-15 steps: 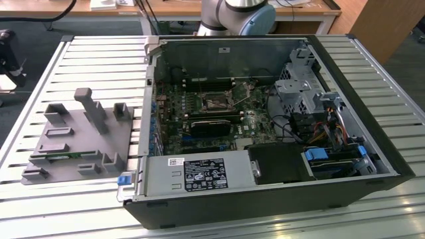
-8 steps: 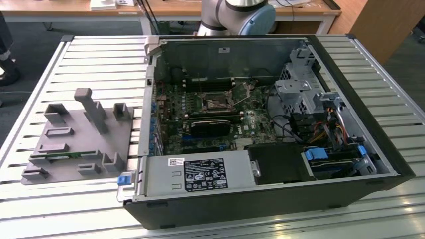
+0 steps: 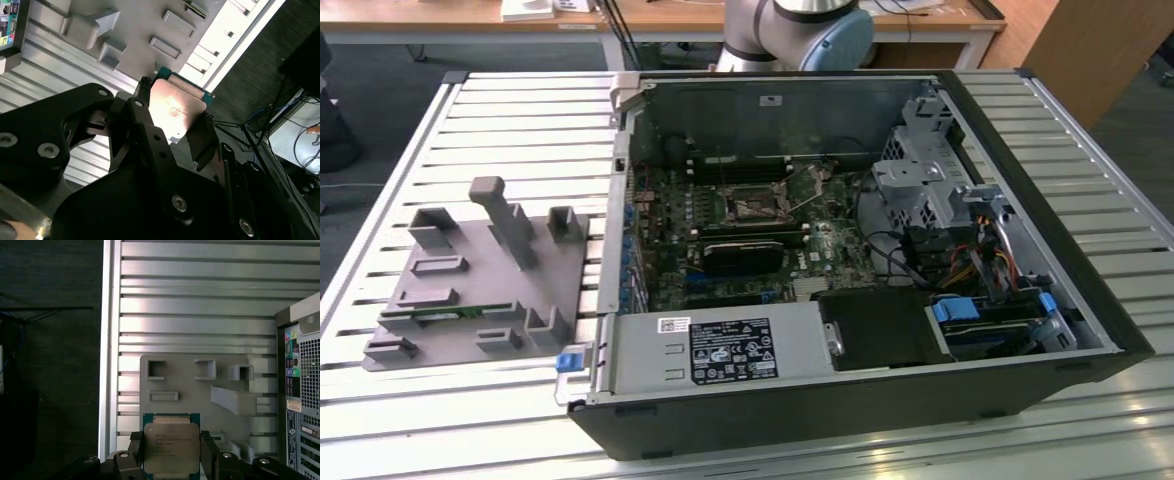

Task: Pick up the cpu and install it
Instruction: 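Pick up the cpu and move it towards the insertion slot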

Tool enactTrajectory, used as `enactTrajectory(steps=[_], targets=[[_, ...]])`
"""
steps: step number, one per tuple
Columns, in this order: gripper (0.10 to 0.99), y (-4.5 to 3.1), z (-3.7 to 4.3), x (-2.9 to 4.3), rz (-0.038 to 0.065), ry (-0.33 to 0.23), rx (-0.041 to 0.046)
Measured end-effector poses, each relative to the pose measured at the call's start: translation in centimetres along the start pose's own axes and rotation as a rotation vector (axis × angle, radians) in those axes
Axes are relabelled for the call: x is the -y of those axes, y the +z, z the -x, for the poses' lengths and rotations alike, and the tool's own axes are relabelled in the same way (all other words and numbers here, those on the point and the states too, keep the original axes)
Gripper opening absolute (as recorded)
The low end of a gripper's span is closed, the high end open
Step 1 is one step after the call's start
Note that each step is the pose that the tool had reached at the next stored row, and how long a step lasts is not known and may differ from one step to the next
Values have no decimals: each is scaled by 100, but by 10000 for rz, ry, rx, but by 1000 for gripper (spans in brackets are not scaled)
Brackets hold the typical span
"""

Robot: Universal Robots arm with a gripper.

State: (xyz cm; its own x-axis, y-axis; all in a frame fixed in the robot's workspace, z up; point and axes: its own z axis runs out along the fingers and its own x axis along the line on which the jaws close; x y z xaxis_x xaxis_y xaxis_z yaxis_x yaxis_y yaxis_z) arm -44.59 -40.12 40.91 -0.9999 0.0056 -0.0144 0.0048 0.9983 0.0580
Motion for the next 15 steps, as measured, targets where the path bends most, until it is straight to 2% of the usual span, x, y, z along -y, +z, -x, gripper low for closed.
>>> enactTrajectory(steps=[7,15], targets=[[541,2,115,-3,1,1,0],[541,4,301,-4,0,1,-1]])
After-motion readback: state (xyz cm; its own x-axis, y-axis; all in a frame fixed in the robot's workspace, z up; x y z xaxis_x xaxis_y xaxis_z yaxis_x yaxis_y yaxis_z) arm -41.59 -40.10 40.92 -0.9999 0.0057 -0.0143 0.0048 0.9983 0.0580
